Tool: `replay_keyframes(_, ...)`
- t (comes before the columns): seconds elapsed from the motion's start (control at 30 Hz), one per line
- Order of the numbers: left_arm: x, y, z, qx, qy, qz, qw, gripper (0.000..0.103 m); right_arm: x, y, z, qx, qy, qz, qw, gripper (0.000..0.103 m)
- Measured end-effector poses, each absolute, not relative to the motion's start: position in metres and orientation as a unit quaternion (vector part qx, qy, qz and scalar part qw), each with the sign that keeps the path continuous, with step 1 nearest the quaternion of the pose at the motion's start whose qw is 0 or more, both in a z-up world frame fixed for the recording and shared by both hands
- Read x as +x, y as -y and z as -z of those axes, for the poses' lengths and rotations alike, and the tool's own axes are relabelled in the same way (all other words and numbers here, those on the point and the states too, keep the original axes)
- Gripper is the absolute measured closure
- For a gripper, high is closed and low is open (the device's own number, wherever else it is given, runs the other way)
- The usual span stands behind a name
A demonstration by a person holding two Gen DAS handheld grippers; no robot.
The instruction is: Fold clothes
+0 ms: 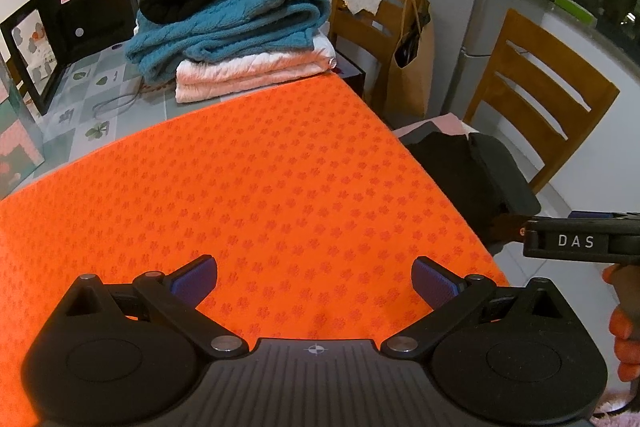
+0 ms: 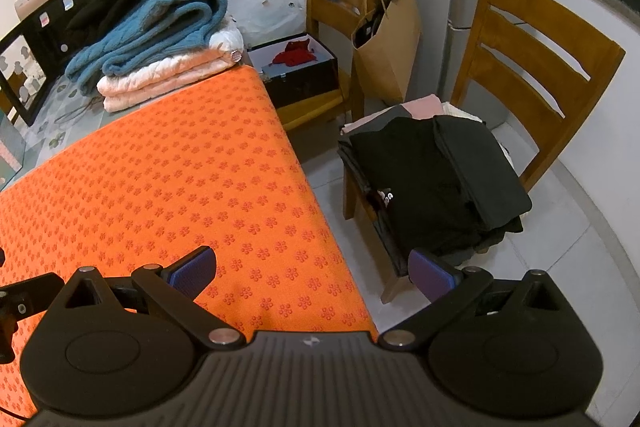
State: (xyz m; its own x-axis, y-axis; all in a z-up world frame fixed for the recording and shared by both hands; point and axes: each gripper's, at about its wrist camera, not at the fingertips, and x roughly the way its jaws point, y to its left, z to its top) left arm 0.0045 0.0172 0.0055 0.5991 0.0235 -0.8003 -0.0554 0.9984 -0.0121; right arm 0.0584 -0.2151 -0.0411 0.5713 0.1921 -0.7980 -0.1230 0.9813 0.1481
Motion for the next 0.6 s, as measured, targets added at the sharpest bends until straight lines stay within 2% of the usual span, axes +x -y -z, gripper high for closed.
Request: replay_keyframes(0.6, 0.021, -0.014, 0.003, -0.009, -0.463, -0.019, 0.886, 0.000, 0.079, 0.224, 0.058, 0.070, -0.470, -0.080, 0.876, 0.000)
